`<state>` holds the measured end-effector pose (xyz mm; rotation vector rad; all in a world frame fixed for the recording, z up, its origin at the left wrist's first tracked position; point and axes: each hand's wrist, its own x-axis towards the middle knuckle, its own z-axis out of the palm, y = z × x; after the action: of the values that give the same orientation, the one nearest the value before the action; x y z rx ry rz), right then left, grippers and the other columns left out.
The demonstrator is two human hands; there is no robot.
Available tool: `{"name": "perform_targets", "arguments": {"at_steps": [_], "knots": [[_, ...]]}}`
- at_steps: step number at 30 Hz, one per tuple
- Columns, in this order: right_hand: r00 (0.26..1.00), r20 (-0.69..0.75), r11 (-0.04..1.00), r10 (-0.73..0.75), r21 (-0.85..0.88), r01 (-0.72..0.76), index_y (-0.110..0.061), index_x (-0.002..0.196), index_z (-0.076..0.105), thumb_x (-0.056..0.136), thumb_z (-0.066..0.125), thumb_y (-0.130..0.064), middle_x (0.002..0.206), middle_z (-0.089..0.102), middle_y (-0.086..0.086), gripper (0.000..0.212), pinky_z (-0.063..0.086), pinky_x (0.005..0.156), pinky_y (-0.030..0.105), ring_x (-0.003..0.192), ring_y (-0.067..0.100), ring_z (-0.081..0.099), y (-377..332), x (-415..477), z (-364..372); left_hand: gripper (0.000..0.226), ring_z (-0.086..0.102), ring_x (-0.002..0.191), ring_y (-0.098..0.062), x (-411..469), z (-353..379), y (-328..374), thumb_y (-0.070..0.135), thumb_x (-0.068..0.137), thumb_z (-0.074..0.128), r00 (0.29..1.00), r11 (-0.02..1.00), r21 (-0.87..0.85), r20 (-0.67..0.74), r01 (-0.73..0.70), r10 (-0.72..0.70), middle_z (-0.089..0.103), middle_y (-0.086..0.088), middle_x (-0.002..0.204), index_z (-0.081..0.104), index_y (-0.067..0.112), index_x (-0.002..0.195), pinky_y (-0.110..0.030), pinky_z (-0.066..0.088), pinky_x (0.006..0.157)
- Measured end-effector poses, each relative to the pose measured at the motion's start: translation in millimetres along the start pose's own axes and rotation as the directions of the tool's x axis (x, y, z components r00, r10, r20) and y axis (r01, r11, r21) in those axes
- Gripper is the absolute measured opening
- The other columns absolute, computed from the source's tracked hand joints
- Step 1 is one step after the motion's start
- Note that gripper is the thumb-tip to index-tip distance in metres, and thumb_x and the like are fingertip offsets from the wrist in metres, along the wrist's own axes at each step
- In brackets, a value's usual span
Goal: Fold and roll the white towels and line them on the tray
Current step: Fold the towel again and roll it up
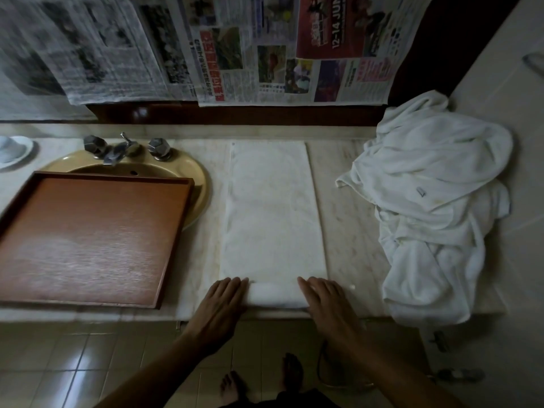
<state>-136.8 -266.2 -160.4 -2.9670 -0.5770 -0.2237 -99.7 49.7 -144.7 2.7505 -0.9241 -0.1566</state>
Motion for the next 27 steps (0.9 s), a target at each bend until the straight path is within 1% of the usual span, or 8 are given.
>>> {"name": "perform_targets", "arguments": {"at_steps": [2,7,10,15,17,20,24,27], "knots": [[0.999,0.035,0.999,-0.004,0.033,0.003,-0.009,0.15,0.046,0.083,0.074,-0.008,0.134,0.059,0.017,0.072,0.055,0.093,0.043,0.114,0.033,0.059,8,-6,-2,0.073,0.055,0.117,-0.03,-5,-3,-1,0.048,0.103,0.01,1.0,0.999,-0.033,-0.001,0.001,-0.001,0.052,-0.012,0.137,0.046,0.004,0.148,-0.045,0.046,0.103],[0.983,0.18,0.973,0.022,0.222,-0.062,-0.025,0.154,0.036,0.091,0.073,-0.023,0.141,0.053,0.005,0.073,0.051,0.098,0.034,0.123,0.024,0.056,13,-17,-8,0.05,0.048,0.097,-0.015,-16,-8,5,0.045,0.105,0.032,0.998,0.986,-0.168,-0.061,0.016,-0.027,0.048,0.002,0.121,0.053,0.015,0.139,-0.03,0.042,0.087],[0.953,0.288,0.929,0.095,0.318,-0.189,-0.026,0.151,0.042,0.098,0.061,-0.043,0.141,0.055,0.0,0.059,0.044,0.105,0.037,0.126,0.02,0.053,12,-13,-27,0.052,0.042,0.099,-0.007,-21,-8,2,0.055,0.103,0.027,0.997,0.981,-0.18,-0.024,0.068,-0.074,0.047,0.009,0.118,0.053,0.024,0.137,-0.025,0.038,0.086],[0.929,0.335,0.814,0.159,0.488,-0.315,-0.027,0.129,0.061,0.102,0.051,-0.036,0.124,0.052,-0.014,0.03,0.043,0.099,0.027,0.114,0.008,0.049,14,-5,-45,0.038,0.041,0.101,-0.005,-20,-4,-11,0.051,0.098,0.04,0.988,0.966,-0.214,-0.006,0.148,-0.153,0.051,0.014,0.122,0.06,0.03,0.122,-0.027,0.038,0.082],[0.935,0.309,0.825,0.172,0.474,-0.308,-0.024,0.119,0.068,0.102,0.049,-0.038,0.118,0.053,-0.013,0.03,0.045,0.096,0.026,0.109,0.009,0.052,15,-1,-43,0.032,0.041,0.101,-0.005,-19,-2,-14,0.05,0.098,0.039,0.992,0.975,-0.186,-0.004,0.12,-0.123,0.051,0.014,0.121,0.065,0.034,0.107,-0.028,0.039,0.079],[0.954,0.231,0.856,0.192,0.436,-0.278,-0.02,0.105,0.076,0.098,0.038,-0.037,0.11,0.064,-0.003,0.042,0.051,0.091,0.036,0.103,0.02,0.058,18,7,-38,0.031,0.046,0.098,-0.009,-15,-1,-19,0.051,0.098,0.041,0.987,0.956,-0.254,-0.03,0.147,-0.16,0.055,0.013,0.116,0.066,0.033,0.097,-0.03,0.043,0.079],[0.936,0.219,0.878,0.277,0.337,-0.339,-0.026,0.113,0.072,0.098,0.058,-0.015,0.115,0.064,-0.007,0.024,0.045,0.093,0.036,0.108,0.018,0.054,8,20,-45,0.026,0.047,0.097,-0.013,-4,0,-23,0.044,0.097,0.044,0.99,0.974,-0.202,-0.07,0.106,-0.123,0.057,0.013,0.107,0.064,0.03,0.087,-0.031,0.044,0.079],[0.977,0.024,0.939,0.213,0.272,-0.211,-0.023,0.119,0.071,0.082,0.059,0.004,0.116,0.066,-0.003,0.047,0.052,0.09,0.038,0.106,0.021,0.059,-19,11,-41,0.018,0.053,0.086,-0.018,3,-4,-25,0.038,0.09,0.048,0.996,0.999,-0.037,-0.085,0.013,-0.016,0.062,0.004,0.1,0.061,0.027,0.086,-0.033,0.051,0.066]]}}
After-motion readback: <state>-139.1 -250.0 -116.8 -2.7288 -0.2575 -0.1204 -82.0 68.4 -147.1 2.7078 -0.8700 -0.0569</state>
